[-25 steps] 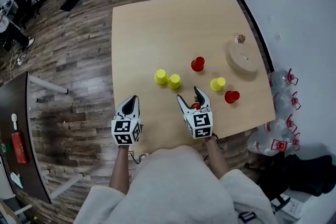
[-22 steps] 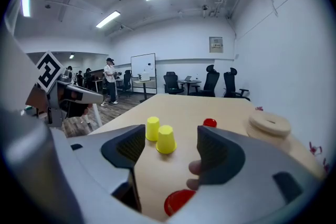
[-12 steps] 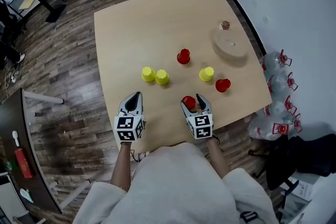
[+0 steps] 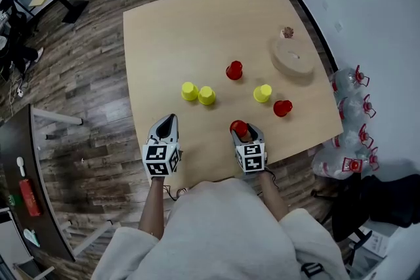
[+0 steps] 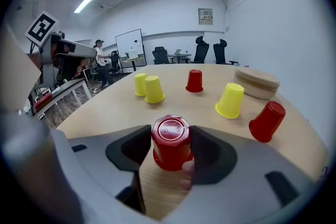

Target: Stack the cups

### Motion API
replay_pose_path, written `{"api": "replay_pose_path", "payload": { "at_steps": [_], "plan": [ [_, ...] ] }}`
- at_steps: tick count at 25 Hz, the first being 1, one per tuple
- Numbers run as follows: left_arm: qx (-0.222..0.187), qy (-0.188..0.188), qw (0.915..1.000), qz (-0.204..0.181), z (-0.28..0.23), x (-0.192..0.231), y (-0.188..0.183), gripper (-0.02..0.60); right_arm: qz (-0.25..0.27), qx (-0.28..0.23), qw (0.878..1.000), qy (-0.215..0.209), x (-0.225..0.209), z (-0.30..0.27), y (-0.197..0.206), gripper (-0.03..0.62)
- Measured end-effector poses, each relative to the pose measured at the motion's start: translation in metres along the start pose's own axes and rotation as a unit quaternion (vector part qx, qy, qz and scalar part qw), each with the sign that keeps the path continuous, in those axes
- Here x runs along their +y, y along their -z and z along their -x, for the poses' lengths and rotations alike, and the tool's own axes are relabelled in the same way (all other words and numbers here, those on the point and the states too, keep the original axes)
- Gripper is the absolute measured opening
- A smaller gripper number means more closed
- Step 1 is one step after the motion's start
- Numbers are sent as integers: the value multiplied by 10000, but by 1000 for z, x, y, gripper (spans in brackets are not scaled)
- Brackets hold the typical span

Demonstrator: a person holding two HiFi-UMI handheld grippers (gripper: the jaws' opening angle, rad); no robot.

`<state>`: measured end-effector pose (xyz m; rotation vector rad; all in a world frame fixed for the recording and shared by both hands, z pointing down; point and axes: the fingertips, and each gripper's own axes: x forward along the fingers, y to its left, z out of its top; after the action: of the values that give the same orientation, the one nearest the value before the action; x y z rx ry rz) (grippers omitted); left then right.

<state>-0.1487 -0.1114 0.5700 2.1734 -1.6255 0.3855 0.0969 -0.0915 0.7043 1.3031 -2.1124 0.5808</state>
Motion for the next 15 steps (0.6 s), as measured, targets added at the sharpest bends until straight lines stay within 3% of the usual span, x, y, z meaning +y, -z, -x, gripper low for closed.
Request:
{"api": "replay_pose_path", "payload": {
  "at_steps": [7, 15],
  "plan": [
    [-20, -33, 10000, 8, -1, 2, -2, 9, 46, -23, 10000, -70, -2, -4, -11, 230],
    [-41, -195, 9998, 58, 5, 11, -2, 9, 250, -429, 9986, -192, -3, -29, -72, 230]
  ]
}}
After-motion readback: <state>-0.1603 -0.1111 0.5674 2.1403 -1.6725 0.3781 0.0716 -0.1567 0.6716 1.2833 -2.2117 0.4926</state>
